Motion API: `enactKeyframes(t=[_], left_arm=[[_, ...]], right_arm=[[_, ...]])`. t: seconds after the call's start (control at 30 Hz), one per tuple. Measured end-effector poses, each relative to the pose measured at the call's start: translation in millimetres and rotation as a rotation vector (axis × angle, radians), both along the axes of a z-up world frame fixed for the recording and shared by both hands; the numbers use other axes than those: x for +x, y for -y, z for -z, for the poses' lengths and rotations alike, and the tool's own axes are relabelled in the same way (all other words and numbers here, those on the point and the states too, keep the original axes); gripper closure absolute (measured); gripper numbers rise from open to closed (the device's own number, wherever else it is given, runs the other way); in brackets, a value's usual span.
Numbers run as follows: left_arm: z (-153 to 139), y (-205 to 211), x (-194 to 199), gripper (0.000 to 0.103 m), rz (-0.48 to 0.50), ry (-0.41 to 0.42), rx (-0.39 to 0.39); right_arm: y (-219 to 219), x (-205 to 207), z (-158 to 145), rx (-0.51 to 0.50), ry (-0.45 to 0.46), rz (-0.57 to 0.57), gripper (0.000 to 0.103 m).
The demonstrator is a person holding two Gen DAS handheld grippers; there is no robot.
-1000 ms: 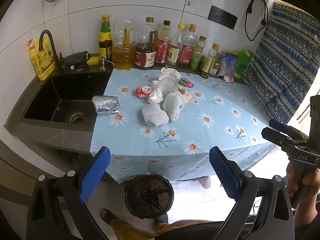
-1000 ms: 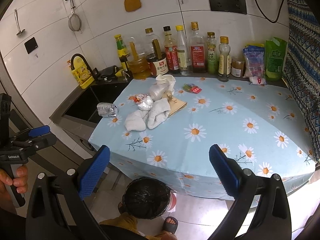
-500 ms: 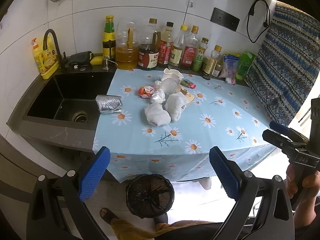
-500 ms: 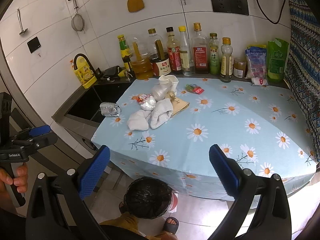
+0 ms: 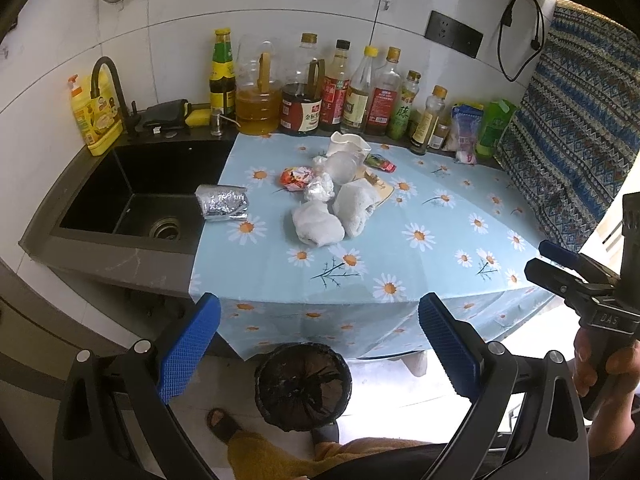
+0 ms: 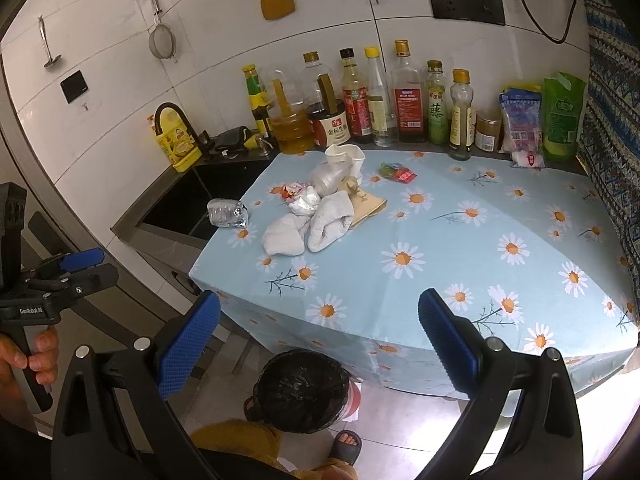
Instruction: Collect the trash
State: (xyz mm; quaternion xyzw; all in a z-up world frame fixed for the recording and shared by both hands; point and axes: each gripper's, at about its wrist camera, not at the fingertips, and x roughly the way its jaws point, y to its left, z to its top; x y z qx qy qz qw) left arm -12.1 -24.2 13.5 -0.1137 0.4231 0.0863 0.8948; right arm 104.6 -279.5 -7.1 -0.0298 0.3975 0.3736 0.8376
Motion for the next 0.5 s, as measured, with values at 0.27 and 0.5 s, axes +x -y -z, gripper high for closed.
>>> enactKeyframes(t=[0.27,0.5], left_arm=[[5,-15,5,0.007,-0.006,-0.011,0.005],[21,-54,26,0.007,0.01,-0.034,-0.02]], right_arm=[[-10,4,6,0.007,-0.019,0.001,0.005],[-36,12,10,-0.003,-0.03,0.02,0.005]])
